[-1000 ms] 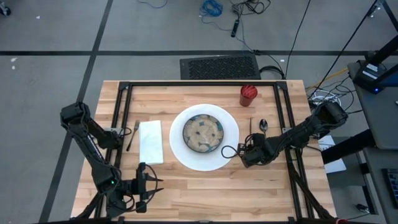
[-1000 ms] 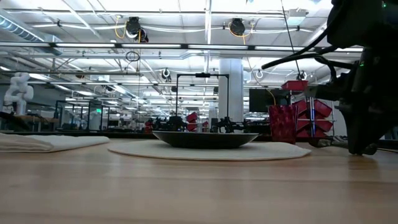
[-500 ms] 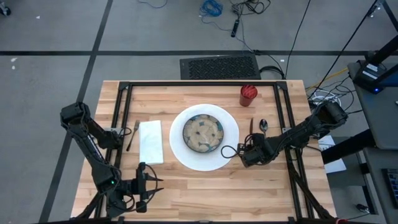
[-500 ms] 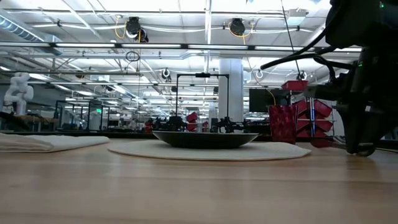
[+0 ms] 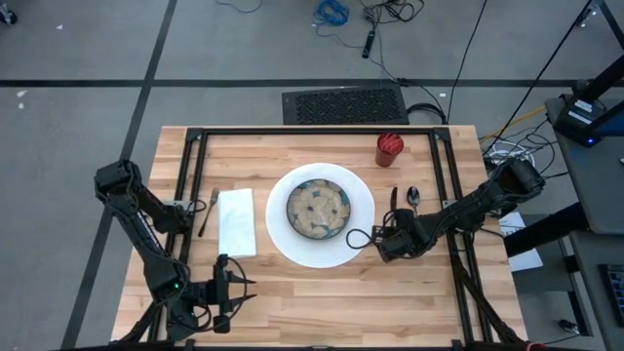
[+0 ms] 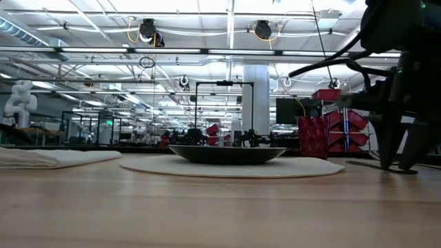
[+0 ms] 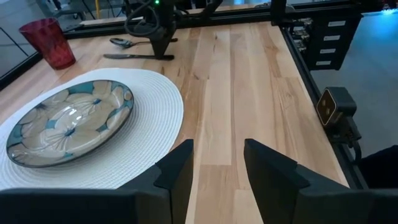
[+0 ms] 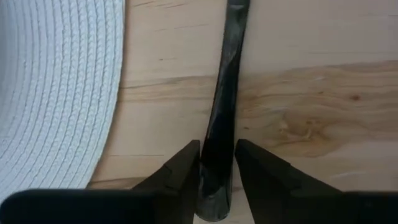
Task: Set table place
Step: Put the black table knife beside the white table mat
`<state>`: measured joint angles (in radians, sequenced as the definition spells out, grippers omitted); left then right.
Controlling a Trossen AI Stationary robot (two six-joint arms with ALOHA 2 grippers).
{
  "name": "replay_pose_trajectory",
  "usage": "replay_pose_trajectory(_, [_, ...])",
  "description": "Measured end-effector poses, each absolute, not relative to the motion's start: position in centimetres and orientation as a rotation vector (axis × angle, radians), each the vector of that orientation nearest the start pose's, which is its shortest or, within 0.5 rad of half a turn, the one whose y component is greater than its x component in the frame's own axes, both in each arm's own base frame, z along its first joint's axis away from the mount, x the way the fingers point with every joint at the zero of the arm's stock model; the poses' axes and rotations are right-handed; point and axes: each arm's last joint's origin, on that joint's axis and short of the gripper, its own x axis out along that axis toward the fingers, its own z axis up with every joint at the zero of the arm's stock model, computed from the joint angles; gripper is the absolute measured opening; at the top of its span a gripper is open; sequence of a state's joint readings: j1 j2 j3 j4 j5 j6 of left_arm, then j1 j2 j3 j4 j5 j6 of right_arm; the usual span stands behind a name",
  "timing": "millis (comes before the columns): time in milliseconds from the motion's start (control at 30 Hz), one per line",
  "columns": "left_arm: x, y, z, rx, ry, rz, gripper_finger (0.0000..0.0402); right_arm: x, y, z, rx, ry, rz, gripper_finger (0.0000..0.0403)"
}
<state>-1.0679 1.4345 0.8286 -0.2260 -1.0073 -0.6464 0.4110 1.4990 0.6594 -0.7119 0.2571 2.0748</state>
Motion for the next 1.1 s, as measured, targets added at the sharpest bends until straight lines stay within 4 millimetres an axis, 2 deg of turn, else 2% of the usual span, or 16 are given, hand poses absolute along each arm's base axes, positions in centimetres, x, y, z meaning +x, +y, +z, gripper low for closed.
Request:
replay_pose_trajectory(167, [15.4, -23.0, 21.3, 0.08, 0.41, 0.079, 0.0129, 19.4, 7.7, 13.0, 1.148, 0.926, -1.275, 0.0102])
replay_pose_trajectory(367, [15.4, -23.0, 21.3, 0.079, 0.41, 0.079, 0.0129, 18.7, 7.5, 14.1, 1.122, 0.968, -1.31, 0.0103])
replay_pose_trajectory(633, [15.4, -23.0, 21.3, 0.078, 0.41, 0.079, 0.0129, 19.0, 7.3, 15.0, 1.092, 0.969, -1.23, 0.0105])
replay_pose_trajectory(833, [15.5, -22.9, 21.3, 0.078, 0.41, 0.081, 0.0129, 19.7, 5.3, 14.9, 0.89, 0.99, -1.174, 0.0135])
replay_pose_trajectory(1100, [15.9, -22.7, 21.3, 0.08, 0.411, 0.097, 0.0129, 20.5, 2.0, 14.4, 0.802, 1.108, -1.157, 0.0142])
